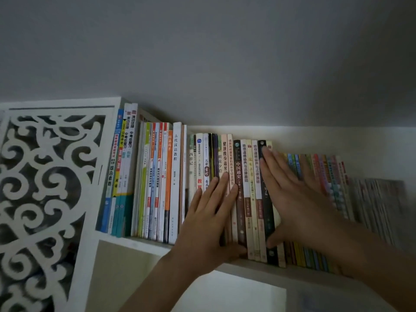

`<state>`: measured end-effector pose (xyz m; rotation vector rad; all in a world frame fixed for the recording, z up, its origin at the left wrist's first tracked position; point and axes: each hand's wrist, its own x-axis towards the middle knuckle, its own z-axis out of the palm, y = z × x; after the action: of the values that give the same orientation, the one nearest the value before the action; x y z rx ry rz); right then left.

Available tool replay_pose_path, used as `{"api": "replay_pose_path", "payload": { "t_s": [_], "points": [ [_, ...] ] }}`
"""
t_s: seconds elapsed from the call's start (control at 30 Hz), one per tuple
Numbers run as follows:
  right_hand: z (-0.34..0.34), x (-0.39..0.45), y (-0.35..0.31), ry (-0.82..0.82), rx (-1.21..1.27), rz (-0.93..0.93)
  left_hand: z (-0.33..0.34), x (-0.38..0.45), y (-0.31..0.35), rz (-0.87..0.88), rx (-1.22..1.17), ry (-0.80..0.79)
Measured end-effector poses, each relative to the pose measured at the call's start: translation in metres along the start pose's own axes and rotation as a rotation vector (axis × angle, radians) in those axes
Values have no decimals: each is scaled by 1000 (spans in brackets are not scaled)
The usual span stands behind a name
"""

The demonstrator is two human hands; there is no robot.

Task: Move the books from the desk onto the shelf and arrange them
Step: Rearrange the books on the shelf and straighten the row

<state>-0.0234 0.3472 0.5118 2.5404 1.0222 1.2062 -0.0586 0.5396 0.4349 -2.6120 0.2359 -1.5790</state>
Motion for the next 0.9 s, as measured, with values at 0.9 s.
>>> {"api": "replay_pose_path", "payload": {
  "t_s": [0.9],
  "points": [
    [11, 53, -59, 285, -188, -62, -9, -25, -81, -113, 112, 117]
  ]
}}
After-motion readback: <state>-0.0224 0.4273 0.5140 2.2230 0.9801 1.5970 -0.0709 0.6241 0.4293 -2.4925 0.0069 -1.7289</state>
